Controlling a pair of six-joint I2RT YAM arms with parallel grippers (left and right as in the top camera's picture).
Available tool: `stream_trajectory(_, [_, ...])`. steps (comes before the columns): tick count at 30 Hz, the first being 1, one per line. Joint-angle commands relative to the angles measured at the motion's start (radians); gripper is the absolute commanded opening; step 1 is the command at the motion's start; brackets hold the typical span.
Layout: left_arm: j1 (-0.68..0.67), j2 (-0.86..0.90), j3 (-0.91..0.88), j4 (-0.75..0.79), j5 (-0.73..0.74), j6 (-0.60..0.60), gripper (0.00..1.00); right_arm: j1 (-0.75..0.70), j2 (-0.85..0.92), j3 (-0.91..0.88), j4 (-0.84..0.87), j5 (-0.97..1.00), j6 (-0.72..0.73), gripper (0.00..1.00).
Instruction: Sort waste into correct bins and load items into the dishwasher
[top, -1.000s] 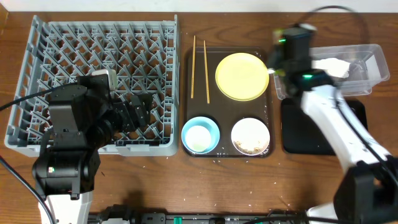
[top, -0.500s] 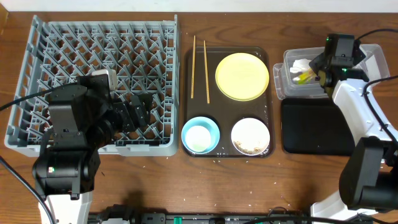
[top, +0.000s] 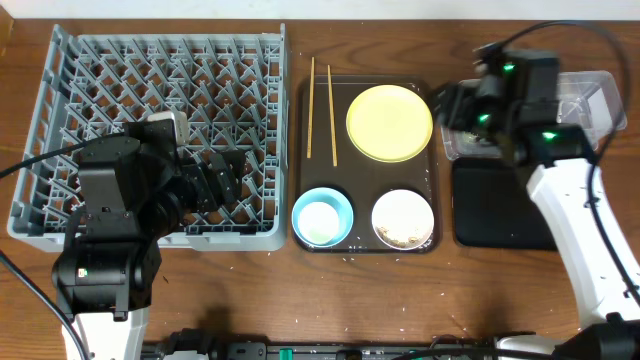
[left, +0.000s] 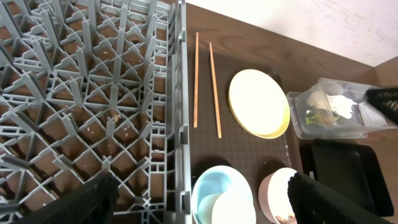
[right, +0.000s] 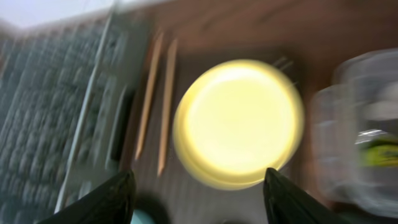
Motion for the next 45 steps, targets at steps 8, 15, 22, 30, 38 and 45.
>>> stream_trajectory(8, [-0.001,-0.005,0.017,0.001,0.006,-0.001,0.88,0.336,0.058,-0.007,-0.198,-0.058,-0.307,0.58])
stream_trajectory(15, [-0.001,-0.005,0.017,0.001,0.006,-0.001,0.88,0.525,0.172,-0.018,-0.234,0.075,-0.32,0.52])
stream_trajectory(22, [-0.001,-0.006,0.017,-0.005,0.006,-0.001,0.88,0.557,0.292,-0.018,-0.226,0.172,-0.237,0.39])
stream_trajectory(30, [-0.001,-0.005,0.017,-0.001,0.026,-0.001,0.88,0.55,0.269,-0.008,-0.234,0.149,-0.238,0.01])
stream_trajectory(38, [-0.001,-0.002,0.017,0.037,0.184,-0.001,0.88,0.383,0.037,0.057,-0.2,0.061,-0.238,0.01])
stream_trajectory(45, [-0.002,0.054,0.017,0.192,0.518,-0.126,0.87,0.136,-0.032,0.06,0.049,-0.428,-0.238,0.01])
